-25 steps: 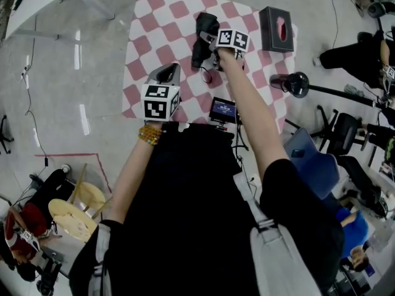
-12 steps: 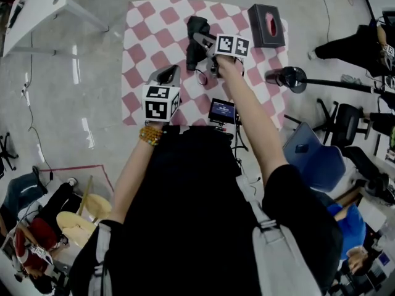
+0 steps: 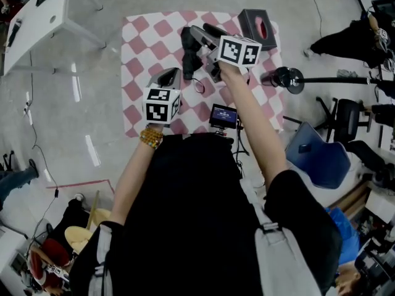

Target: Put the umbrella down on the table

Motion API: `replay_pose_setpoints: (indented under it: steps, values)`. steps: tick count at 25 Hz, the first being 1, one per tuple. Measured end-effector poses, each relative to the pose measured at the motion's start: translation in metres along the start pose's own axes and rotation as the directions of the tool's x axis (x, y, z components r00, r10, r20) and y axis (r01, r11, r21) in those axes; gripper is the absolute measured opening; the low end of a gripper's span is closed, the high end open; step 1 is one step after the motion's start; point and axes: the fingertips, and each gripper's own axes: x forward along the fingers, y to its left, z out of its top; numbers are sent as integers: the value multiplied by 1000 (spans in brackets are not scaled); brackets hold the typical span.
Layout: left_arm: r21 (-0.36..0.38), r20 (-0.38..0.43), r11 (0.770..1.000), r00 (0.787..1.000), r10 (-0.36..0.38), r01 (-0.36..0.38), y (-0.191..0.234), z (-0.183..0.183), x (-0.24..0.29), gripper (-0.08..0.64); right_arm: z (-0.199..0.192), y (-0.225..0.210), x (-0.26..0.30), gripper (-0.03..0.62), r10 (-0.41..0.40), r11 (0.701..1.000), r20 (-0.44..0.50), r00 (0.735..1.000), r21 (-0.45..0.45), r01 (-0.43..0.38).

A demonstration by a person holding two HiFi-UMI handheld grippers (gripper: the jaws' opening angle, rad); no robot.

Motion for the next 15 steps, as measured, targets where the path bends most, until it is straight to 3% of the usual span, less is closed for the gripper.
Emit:
replay_pose_setpoints:
  steps: [9,15]
  values:
    - [43,15,999,999,-32,32,-6,19,5,15,50,44,-31,224,-10,969,136,991,-242,43]
    - [55,15,998,999,-43,42,-5,23,8,15,73,70,-47,201,-19,904,229,973,-413,115]
